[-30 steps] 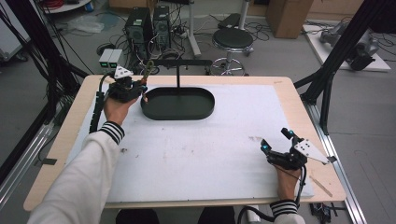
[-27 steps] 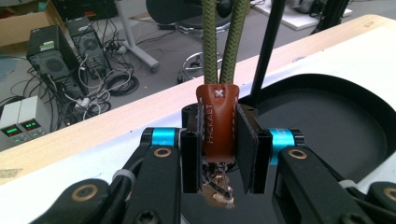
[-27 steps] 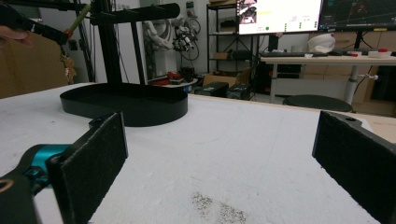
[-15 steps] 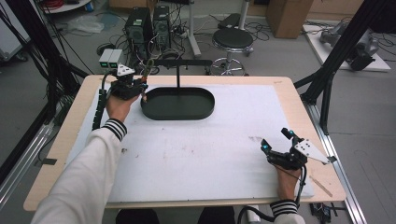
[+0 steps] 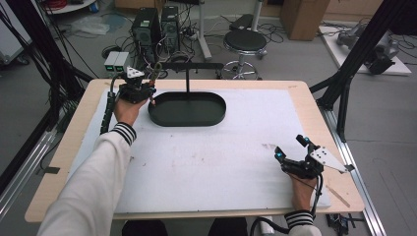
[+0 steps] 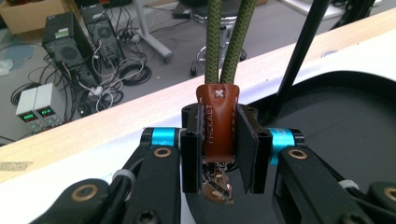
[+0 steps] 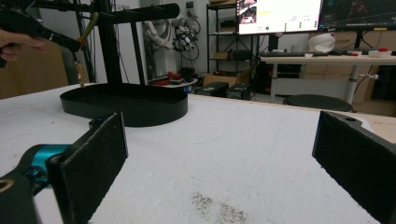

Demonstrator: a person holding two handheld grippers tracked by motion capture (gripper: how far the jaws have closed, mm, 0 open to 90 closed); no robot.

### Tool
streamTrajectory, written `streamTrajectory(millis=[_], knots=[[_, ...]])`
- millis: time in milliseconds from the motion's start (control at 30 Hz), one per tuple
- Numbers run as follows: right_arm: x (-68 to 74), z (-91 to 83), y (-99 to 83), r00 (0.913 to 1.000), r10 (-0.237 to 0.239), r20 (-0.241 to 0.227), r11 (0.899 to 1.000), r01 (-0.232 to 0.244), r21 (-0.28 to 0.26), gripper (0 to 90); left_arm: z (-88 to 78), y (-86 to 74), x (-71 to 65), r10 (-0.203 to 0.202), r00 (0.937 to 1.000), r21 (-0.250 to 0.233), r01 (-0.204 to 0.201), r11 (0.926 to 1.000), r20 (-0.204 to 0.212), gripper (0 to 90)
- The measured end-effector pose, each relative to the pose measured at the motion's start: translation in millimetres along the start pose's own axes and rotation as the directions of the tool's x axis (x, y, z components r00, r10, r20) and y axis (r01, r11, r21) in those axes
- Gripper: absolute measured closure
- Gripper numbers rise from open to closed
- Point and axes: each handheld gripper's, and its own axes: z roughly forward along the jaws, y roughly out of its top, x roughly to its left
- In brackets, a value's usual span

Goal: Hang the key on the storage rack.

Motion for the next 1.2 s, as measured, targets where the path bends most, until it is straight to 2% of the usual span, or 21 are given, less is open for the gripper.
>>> streamTrajectory(millis=[133,567,600,667,700,733,767,800,900,933,967,1000,1033,1100,1133,1200], knots=[[-0.3,0.1,0.0,1.0,-0.003,0.001,1.0,0.003,-0.001,2.2,3.6,-2.7,1.5,0.003,1.0,0.022,-0.003,0.9998,0.0,72.8],[-0.2,0.0,0.0,1.0,-0.003,0.001,1.0,0.003,0.002,2.3,6.9,-5.1,5.3,-0.008,0.9998,0.005,0.008,1.0,0.018,71.1],[-0.1,0.0,0.0,1.0,-0.004,0.002,1.0,0.004,0.002,2.3,6.4,-5.8,8.3,-0.016,0.9987,-0.003,0.016,0.9999,0.048,70.4],[-0.1,0.0,0.0,1.0,-0.008,0.003,1.0,0.008,0.002,2.3,5.1,-6.8,11.7,0.007,0.997,-0.011,-0.006,0.9999,0.077,68.1],[-0.2,0.3,-0.1,0.9999,-0.011,0.005,1.0,0.011,0.0,2.3,3.9,-7.2,14.4,0.021,0.9942,-0.021,-0.019,0.9996,0.105,65.4],[-0.3,0.5,-0.1,0.9999,-0.016,0.003,1.0,0.016,-0.002,2.3,2.7,-7.4,16.4,0.025,0.9906,-0.039,-0.02,0.999,0.134,59.0],[-0.3,0.5,-0.1,0.9999,-0.016,0.003,1.0,0.016,-0.002,2.3,2.7,-7.4,16.4,0.025,0.9906,-0.039,-0.02,0.999,0.134,52.8],[-0.1,0.3,-0.1,0.9999,-0.012,0.004,1.0,0.012,0.0,2.3,-1.0,-7.0,19.6,0.034,0.9829,-0.069,-0.022,0.9974,0.181,44.2],[-0.1,0.4,0.0,0.9998,-0.018,0.004,1.0,0.018,0.0,2.3,-9.8,-5.7,21.9,0.05,0.9745,-0.094,-0.03,0.9951,0.219,25.1],[-0.1,0.4,0.0,0.9998,-0.018,0.004,1.0,0.018,0.0,2.3,-9.8,-5.7,21.9,0.05,0.9745,-0.094,-0.03,0.9951,0.219,19.1],[-0.1,0.5,0.0,0.9998,-0.017,0.003,1.0,0.017,0.0,2.3,-15.6,-6.3,22.3,0.029,0.9695,-0.106,-0.003,0.9944,0.243,10.6],[-0.1,0.3,-0.1,0.9999,-0.012,0.004,1.0,0.012,0.001,2.3,-25.7,-9.3,21.9,-0.006,0.9666,-0.138,0.042,0.9896,0.256,5.6],[-0.2,0.2,-0.1,1.0,-0.009,0.003,1.0,0.009,0.002,2.3,-31.9,-11.3,22.0,-0.004,0.9616,-0.157,0.049,0.9865,0.275,2.2],[0.0,0.6,0.0,0.9999,-0.016,0.004,1.0,0.016,0.001,2.3,-44.4,-16.2,22.4,0.029,0.9448,-0.194,0.037,0.9802,0.326,1.7],[0.6,0.6,0.0,0.9999,-0.015,0.005,1.0,0.015,0.005,2.3,-44.4,-16.2,22.4,0.029,0.9448,-0.194,0.037,0.9802,0.326,1.7],[0.7,1.3,0.2,0.9999,-0.015,0.005,1.0,0.015,0.012,2.3,-57.6,-21.7,22.6,0.081,0.9389,-0.233,-0.001,0.9724,0.335,1.7]])
